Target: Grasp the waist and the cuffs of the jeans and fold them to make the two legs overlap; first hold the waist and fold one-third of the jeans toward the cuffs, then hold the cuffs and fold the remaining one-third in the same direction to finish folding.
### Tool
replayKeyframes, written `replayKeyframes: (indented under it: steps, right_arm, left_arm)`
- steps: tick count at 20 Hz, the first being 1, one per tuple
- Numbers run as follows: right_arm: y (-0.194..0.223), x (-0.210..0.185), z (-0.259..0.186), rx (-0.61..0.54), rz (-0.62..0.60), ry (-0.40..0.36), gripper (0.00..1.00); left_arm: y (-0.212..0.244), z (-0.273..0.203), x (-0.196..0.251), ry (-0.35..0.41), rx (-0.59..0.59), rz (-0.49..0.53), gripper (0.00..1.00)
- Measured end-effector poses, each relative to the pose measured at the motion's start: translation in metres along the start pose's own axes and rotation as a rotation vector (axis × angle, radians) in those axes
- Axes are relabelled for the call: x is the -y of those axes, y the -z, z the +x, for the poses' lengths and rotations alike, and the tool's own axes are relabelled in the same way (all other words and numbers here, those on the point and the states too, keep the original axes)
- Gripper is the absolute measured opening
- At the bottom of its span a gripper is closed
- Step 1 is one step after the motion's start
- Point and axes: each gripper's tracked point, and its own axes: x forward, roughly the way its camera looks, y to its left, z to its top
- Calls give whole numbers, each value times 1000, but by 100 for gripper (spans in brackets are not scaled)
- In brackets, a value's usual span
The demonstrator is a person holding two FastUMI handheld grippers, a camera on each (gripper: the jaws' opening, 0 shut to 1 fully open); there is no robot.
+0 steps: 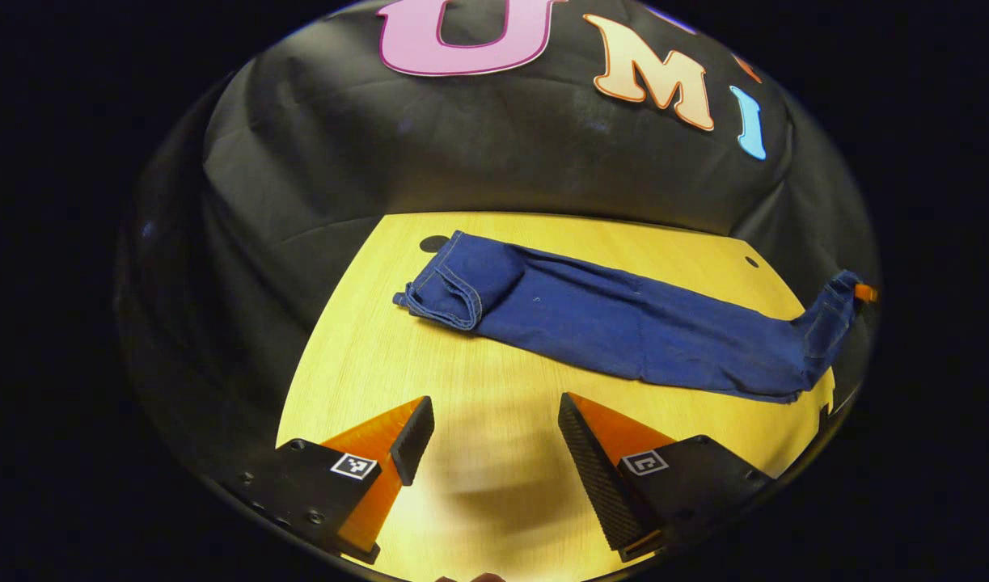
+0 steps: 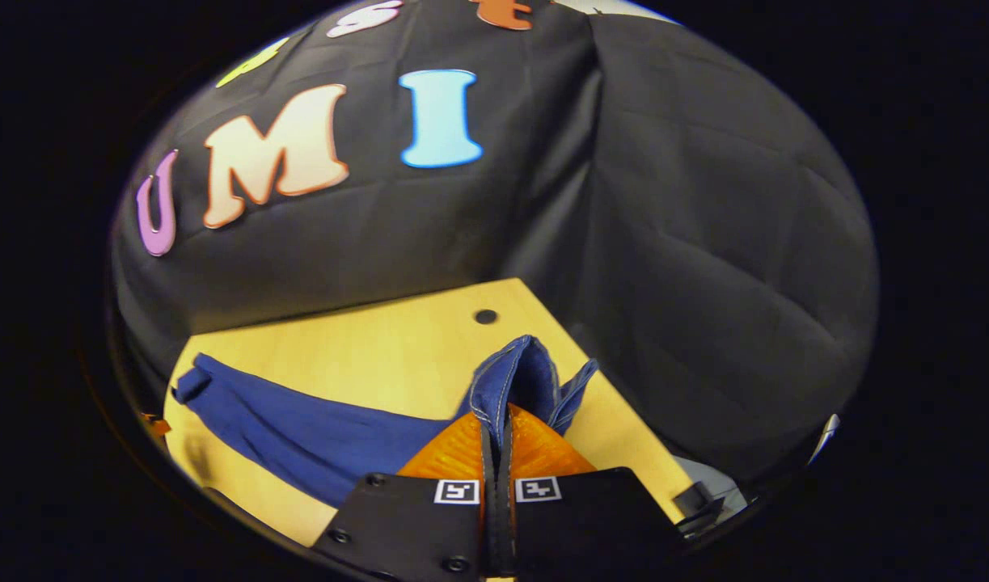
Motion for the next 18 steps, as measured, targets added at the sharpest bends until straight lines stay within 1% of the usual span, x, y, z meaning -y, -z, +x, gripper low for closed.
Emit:
replayKeyframes:
  steps: [3,5,7,8,9,10,12,15,16,18]
  right_arm:
    - [3,-106,3,8,-37,-153,2]
    - [21,-155,8,-26,-19,-239,2]
    - [50,-196,23,-71,-15,-288,2]
    - [67,-208,32,-105,-25,-304,2]
    - [92,-230,42,-150,-34,-324,0]
    - [112,-243,52,-192,-52,-338,2]
    - [152,-263,69,-262,-72,-360,2]
    - [180,-255,88,-320,-89,-360,2]
    - [188,-255,92,-341,-100,-361,0]
    - [202,-253,93,-376,-128,-351,2]
  left_arm:
    - [-1,2,-2,19,12,-27,93]
    - [-3,1,-2,23,22,-35,92]
    - [-4,-3,-3,18,27,-29,92]
    - [-2,-7,-1,15,26,-26,92]
    - [-1,-7,-1,11,25,-24,92]
    - [0,-3,0,8,27,-24,92]
    - [0,-3,-2,5,26,-30,92]
    - [-1,-1,-1,-13,19,-31,92]
    - [-1,1,-1,-16,19,-32,92]
    - [-1,4,0,-15,18,-38,92]
